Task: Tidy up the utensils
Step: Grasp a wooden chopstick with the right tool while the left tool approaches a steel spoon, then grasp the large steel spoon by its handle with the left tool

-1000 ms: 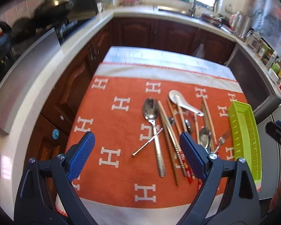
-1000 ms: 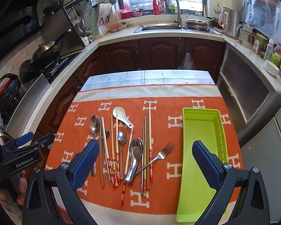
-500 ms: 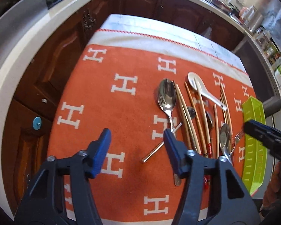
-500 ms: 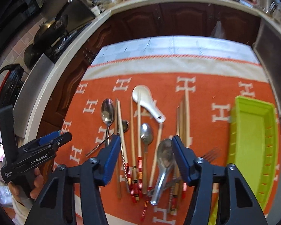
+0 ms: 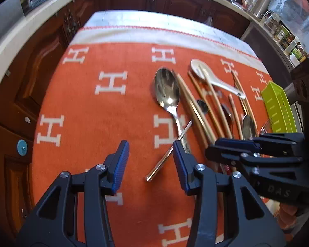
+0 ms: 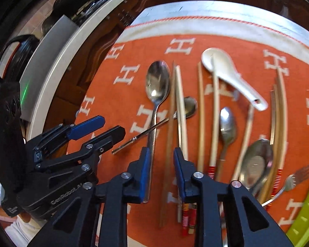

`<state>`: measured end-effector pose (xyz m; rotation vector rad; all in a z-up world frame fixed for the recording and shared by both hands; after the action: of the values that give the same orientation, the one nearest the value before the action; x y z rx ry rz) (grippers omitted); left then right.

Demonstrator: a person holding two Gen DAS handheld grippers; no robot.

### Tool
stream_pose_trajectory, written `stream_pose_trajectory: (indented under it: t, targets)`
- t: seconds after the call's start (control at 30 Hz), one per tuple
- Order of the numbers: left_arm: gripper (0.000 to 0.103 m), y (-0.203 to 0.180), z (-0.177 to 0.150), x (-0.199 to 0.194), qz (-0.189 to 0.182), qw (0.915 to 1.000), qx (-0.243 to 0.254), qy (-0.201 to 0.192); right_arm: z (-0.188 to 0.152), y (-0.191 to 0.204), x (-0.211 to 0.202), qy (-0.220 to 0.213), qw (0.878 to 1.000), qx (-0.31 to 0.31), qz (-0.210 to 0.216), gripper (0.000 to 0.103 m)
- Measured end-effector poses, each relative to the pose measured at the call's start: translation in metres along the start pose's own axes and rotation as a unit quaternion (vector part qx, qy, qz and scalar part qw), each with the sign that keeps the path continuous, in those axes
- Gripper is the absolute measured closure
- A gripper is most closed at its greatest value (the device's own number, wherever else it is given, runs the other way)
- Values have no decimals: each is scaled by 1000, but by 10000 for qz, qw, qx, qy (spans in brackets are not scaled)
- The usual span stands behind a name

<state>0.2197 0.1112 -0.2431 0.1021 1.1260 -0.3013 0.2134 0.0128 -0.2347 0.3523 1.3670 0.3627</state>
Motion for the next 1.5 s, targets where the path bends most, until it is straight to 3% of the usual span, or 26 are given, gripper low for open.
stream_pose_trajectory:
  t: [0.07,0.33,0.43,0.8,1.1,1.23,1.43,1.47,1.5]
  targets:
    - [62,3,-6,5,-119,9998,-54,171,2,-1,9,32,10000,37,-67,81]
    - [62,7,-4,6,-164,9998,-44,88,13,1,37,-62,9991,-114,-403,82]
    - [62,5,0,3,-178,9998,21,44,15,7,42,-178,9975,-253,-630,95]
    - [62,-23,22,1,-523,9977,409,-115,16,7,3,-643,9973,334,121,97]
    - [62,-1,60,41,-400,9992,7,-17,21,8,-13,-879,9940,529,387,97]
    - [62,1,69,59,-360,9993,-22,-86,22,-11,-28,-899,9936,563,398,97]
    - [62,-5,79,66,-118,9976,330,-594,18,-47,-53,-940,9929,592,422,97]
    - [65,-7,79,66,-97,9969,389,-671,17,-49,-52,-931,9929,611,423,97]
    - [74,-9,78,65,-91,9965,421,-718,17,-51,-51,-925,9928,634,424,97]
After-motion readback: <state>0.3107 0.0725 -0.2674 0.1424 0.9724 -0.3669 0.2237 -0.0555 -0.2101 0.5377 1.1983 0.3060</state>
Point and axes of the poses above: each gripper's, at about its wrist camera, not at the fingertips, and x roughly the way its jaws point, y to its left, z to its top, the point moved 9 cm from there along x, roughly the way its jaws point, and after that the axes turned 12 degrees about x, right-handed, at the moved point
